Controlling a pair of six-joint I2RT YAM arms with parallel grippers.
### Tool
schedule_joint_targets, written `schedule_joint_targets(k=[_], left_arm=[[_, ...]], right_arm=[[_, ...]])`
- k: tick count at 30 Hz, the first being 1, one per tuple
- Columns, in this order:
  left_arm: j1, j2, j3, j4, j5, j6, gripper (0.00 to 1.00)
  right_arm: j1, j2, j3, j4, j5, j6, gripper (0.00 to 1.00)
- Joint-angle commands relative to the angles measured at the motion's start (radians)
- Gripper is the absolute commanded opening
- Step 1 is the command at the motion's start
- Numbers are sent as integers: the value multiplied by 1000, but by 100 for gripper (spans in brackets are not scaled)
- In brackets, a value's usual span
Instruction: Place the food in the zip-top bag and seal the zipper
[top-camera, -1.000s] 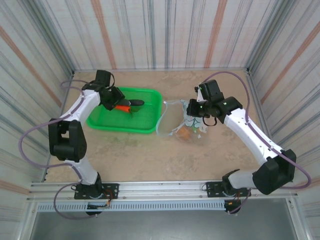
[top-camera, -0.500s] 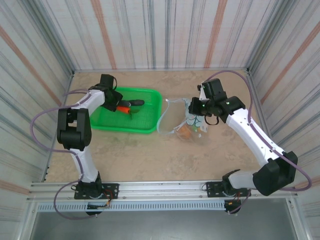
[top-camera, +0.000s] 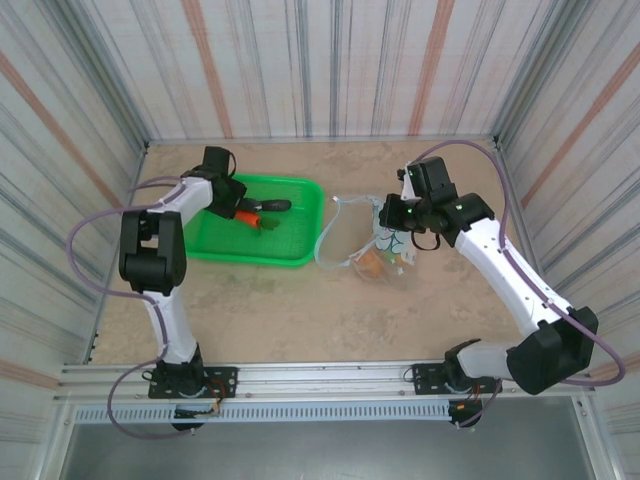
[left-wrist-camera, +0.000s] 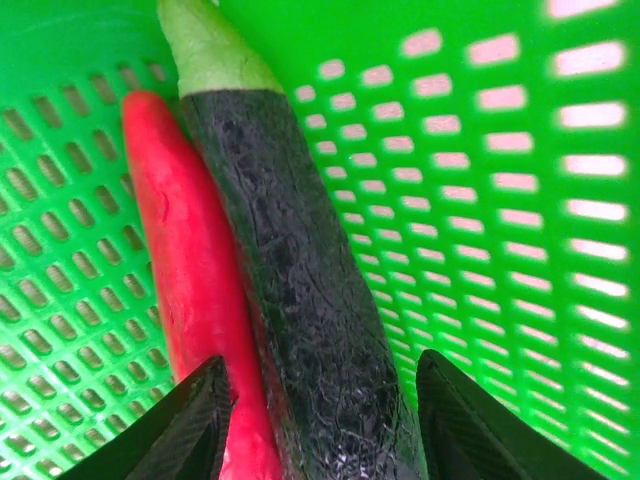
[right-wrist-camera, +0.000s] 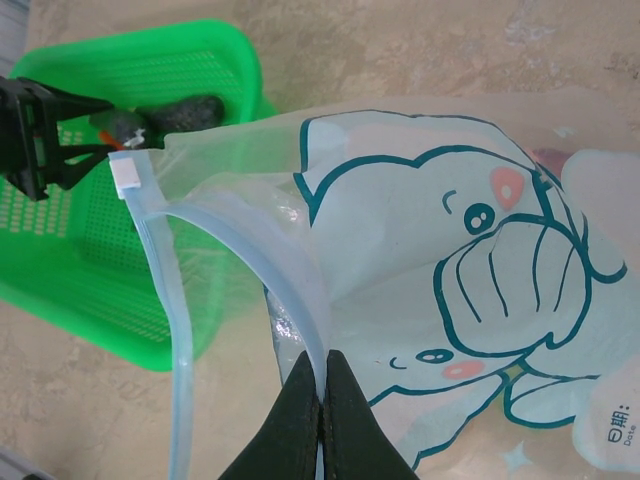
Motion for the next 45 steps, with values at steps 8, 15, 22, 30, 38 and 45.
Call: schedule_joint_targets(k=[8, 15, 22, 30, 38, 45], left_arm=[[4, 84, 46, -105, -7, 105, 30], [5, 35, 12, -137, -24, 174, 26], [4, -87, -69, -141, -31, 192, 26], [1, -267, -78, -116, 43, 295, 29], [-91, -483, -97, -128, 80, 448, 29], [-288, -645, -107, -113, 78, 555, 29]], right_arm=[[-8, -27, 37, -38, -7, -1, 0], [-11, -40, 46, -53, 2, -5, 0], [-17, -53, 49, -53, 1, -7, 0], [-24, -65, 65, -55, -11, -10, 0], [-31, -71, 67, -37, -55, 0, 0], [-11, -45, 26, -12, -112, 18, 0]])
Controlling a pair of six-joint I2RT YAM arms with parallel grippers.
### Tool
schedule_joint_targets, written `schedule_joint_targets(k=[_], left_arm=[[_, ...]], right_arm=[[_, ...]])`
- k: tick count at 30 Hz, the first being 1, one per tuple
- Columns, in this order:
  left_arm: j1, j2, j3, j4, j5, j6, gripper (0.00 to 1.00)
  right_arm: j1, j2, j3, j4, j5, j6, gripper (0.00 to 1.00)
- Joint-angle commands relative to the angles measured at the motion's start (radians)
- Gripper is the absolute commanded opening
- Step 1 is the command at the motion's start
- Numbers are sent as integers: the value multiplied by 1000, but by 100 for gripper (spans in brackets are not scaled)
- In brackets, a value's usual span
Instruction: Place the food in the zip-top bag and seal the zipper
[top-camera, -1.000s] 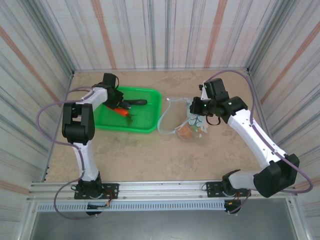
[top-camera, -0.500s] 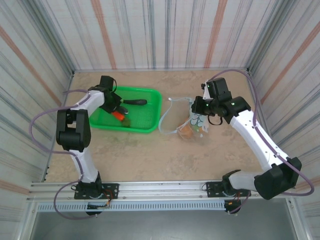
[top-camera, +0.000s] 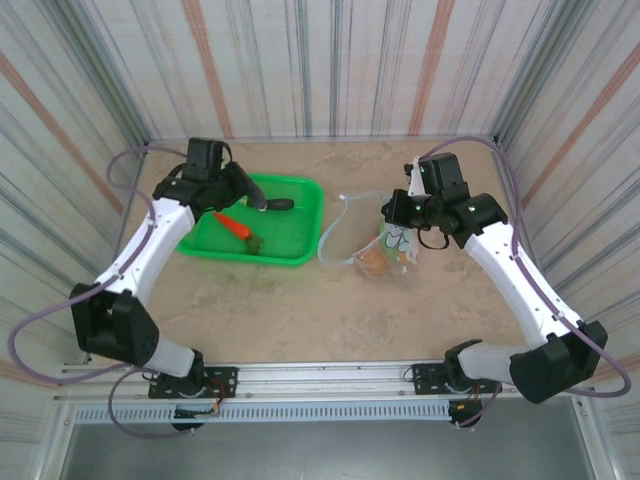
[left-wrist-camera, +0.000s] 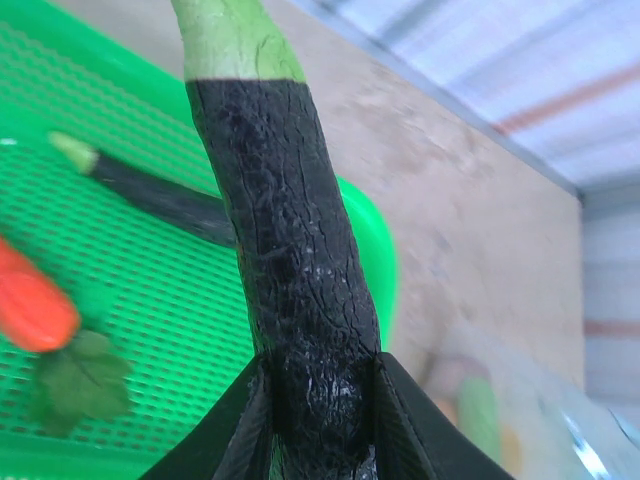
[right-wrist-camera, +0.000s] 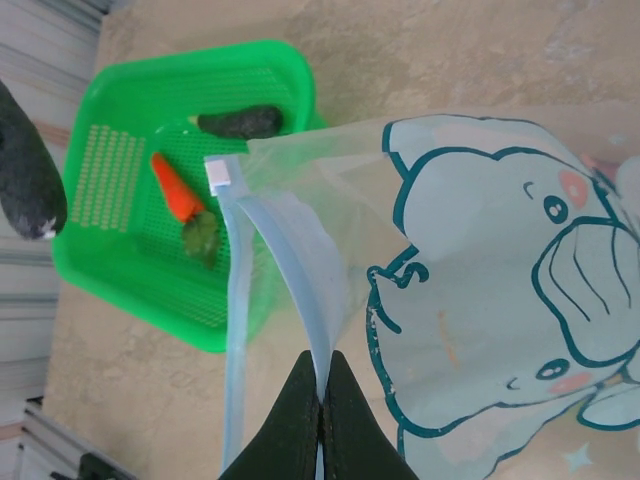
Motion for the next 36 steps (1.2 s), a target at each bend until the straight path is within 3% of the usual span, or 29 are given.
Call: schedule_joint_targets(k=[1, 5, 9, 15, 23, 30, 36], left_arm=[[-72, -68, -13, -2, 21, 84, 29], [-186, -96, -45, 69, 37, 85, 29], [-310, -95, -108, 202, -47, 100, 29], [-419, -12, -149, 407, -103, 82, 29], [-507, 112, -190, 621, -168, 5, 28], [-537, 183, -191, 649, -130, -78, 28], [-560, 207, -169, 616, -103, -70, 28]], right_arm=[[13, 9, -17, 1, -14, -2, 0], [16, 19, -40, 9, -22, 2, 0], [23, 17, -33, 31, -37, 22, 0], [25, 9, -21, 47, -59, 58, 0], [17, 8, 15, 57, -63, 90, 0], [-1, 18, 62, 59, -48, 100, 0], [-23, 37, 91, 68, -45, 102, 0]])
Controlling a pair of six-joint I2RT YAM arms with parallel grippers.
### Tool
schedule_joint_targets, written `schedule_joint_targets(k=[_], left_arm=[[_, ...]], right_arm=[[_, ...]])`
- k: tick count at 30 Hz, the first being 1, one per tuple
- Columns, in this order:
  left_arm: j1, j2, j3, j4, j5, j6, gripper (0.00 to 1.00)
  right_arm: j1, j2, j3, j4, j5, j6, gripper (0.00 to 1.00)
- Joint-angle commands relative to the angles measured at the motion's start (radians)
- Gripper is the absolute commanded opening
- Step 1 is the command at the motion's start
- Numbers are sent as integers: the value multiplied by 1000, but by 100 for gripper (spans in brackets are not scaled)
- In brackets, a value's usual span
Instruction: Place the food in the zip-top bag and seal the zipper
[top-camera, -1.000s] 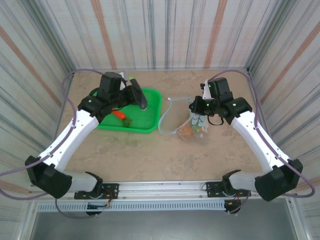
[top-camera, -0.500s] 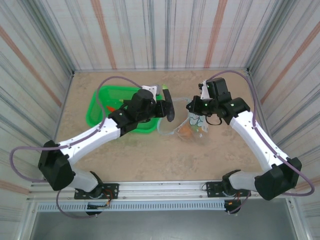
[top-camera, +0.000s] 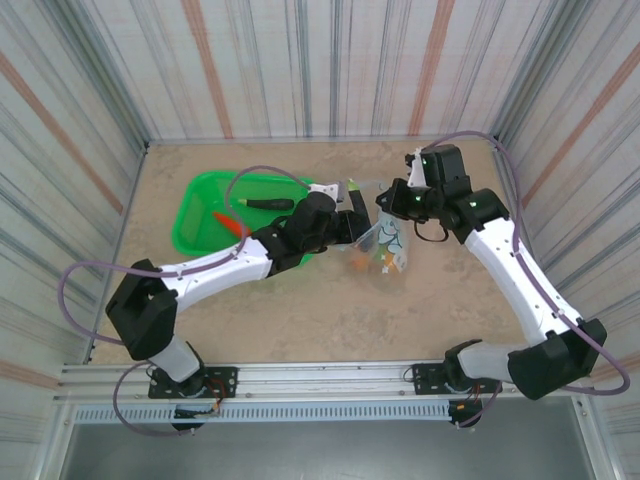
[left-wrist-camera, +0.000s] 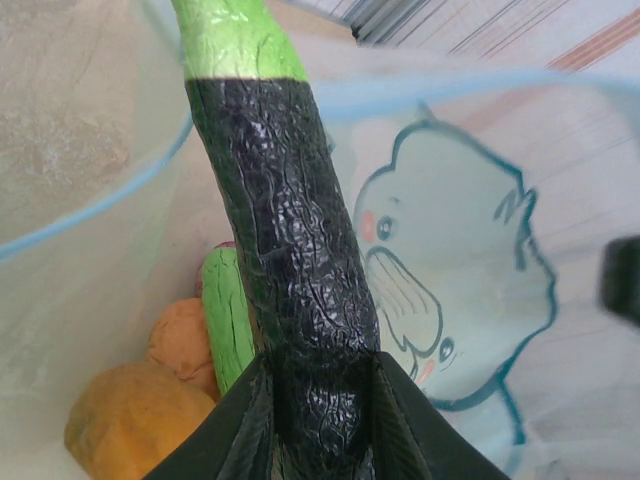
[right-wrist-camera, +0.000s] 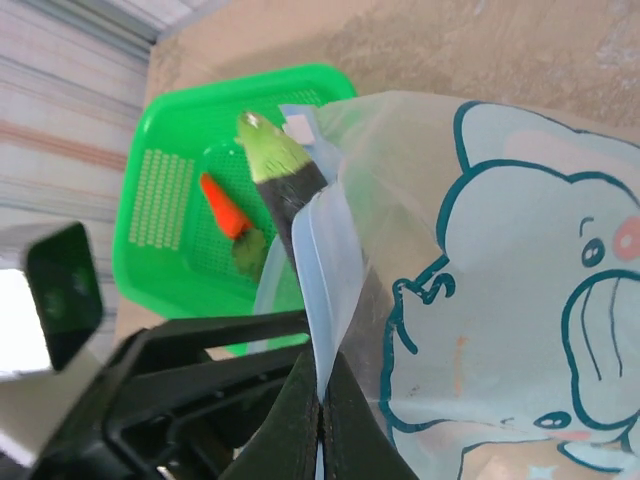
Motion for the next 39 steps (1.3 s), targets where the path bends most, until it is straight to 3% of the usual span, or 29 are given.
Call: schedule_joint_targets(k=[1, 8, 15, 17, 19, 22, 31, 39], left_arm=[[-12, -3, 10, -2, 7, -12, 28], [-15, -21, 8, -19, 28, 21, 29], [-18, 53, 78, -64, 156, 35, 33], [-17, 69, 98, -85, 165, 34, 44], [-18, 76, 117, -108, 152, 43, 62], [-12, 75, 145, -154, 115, 58, 73], [38, -2, 131, -169, 147, 103, 71], [82, -151, 115, -234, 252, 212, 70]], right_arm=[[-13, 15, 39, 26, -2, 15, 0], [-25, 26, 39, 37, 10, 18, 0], [-25, 27, 45, 33, 11, 19, 0], [-25, 25, 44, 31, 9, 18, 0], [-25, 22, 44, 28, 11, 18, 0], [-27, 20, 43, 26, 13, 17, 0], [-27, 9, 30, -17, 59, -34, 0], [-28, 3, -22, -21, 51, -47, 0]])
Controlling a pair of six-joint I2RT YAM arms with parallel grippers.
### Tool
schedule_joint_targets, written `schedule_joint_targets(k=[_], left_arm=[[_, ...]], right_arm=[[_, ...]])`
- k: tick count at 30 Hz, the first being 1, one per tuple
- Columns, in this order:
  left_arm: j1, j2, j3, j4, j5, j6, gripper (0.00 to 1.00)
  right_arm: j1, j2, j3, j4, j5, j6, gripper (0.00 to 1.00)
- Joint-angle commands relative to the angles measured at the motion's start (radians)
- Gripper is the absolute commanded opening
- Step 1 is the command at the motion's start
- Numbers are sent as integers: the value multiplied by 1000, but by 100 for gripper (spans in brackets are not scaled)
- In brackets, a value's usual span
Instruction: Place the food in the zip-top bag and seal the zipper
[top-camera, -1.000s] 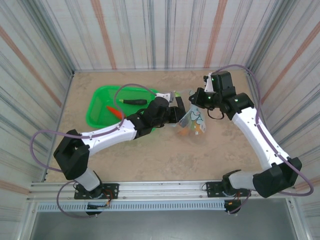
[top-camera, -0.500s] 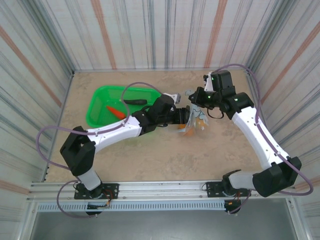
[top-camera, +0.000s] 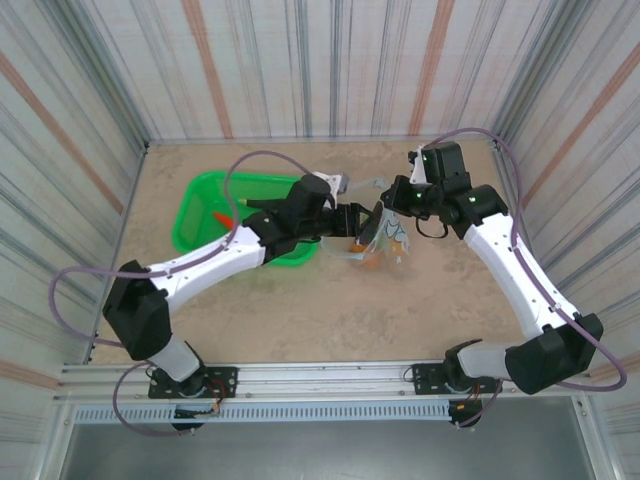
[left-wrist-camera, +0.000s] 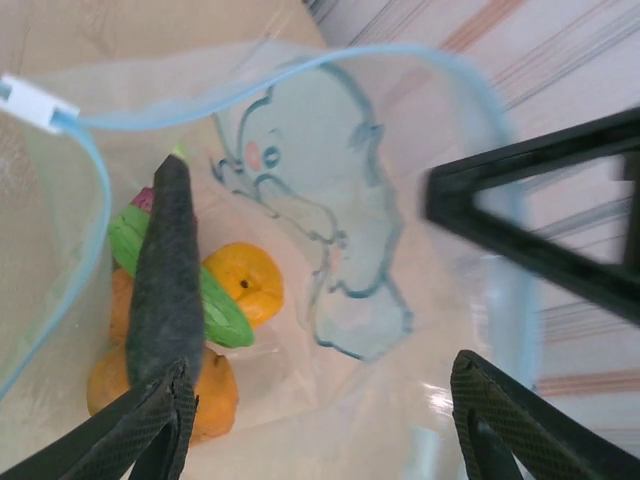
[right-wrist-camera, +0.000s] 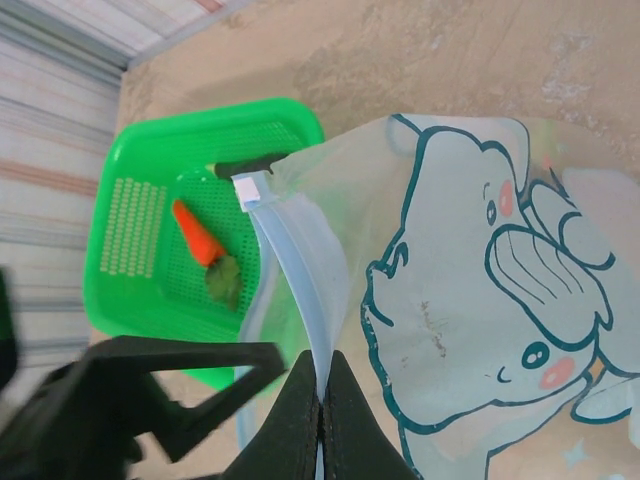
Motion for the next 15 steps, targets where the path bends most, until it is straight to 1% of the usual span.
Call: schedule_joint_targets(k=[1, 3, 5, 7, 9, 11, 12, 13, 15], left_arm=[[30, -101, -9, -53, 63, 67, 70], [73, -146, -25, -79, 80, 44, 69], [129, -190, -49, -104, 73, 7, 67], [185, -226, -61, -178, 5, -36, 65], [232, -245, -52, -279, -83, -41, 65], [282, -234, -8, -437, -209, -47, 66], [310, -221, 12, -506, -245, -69, 66], [353, -208, 27, -562, -252, -99, 67], [429, -179, 35, -629, -221, -149, 67]], right_arm=[[-10, -22, -24, -10, 0, -17, 0], [-10, -23, -20, -12, -2, -14, 0], [-10, -25, -21, -6, -7, -8, 0], [-10, -26, -23, -1, -14, -3, 0], [-9, -23, -23, 0, -20, -2, 0], [-9, -21, -25, -3, -17, -10, 0], [-10, -18, -22, -9, -13, -16, 0], [-9, -15, -22, -14, -8, -22, 0], [-9, -14, -24, -18, 1, -27, 0]])
